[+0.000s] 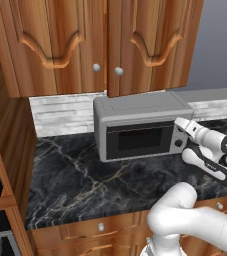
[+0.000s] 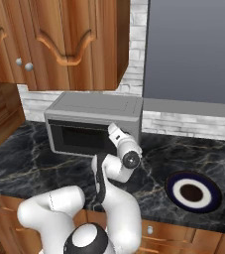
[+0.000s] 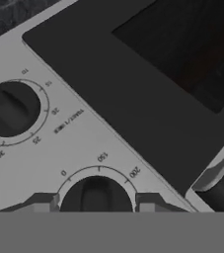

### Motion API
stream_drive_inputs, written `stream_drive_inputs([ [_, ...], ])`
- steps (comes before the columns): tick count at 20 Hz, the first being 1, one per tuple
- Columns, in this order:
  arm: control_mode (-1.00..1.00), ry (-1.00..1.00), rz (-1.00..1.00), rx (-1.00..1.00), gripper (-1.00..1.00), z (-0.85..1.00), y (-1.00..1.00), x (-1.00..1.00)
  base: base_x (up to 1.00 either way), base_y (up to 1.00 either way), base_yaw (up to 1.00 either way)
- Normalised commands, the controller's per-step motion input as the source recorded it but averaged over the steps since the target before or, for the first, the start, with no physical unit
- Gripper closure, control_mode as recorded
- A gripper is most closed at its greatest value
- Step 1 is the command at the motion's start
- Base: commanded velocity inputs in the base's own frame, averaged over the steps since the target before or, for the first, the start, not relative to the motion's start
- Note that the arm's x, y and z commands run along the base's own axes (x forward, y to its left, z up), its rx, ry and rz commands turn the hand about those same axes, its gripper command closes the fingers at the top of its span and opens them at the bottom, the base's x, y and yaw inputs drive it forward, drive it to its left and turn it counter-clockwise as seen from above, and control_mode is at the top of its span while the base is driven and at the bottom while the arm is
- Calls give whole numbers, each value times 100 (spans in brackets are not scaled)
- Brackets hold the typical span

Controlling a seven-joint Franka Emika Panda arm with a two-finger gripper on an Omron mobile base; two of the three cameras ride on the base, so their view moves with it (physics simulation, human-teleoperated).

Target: Pull the toaster oven rack outwards. Pick up the baguette from the plate and place it on the toaster oven rack. Close the toaster oven door fully and set the temperature to the lowest setting.

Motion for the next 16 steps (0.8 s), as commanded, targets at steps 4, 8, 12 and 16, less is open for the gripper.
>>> stream_drive_inputs([
  [4,-100,-8,12,-47,100,0,-7,0,0,0,0],
  [8,-100,-10,12,-44,100,0,-16,0,0,0,0],
  [12,-100,-14,11,-44,100,0,-12,1,0,0,0],
  [16,-100,-23,14,-48,100,0,0,1,0,0,0],
])
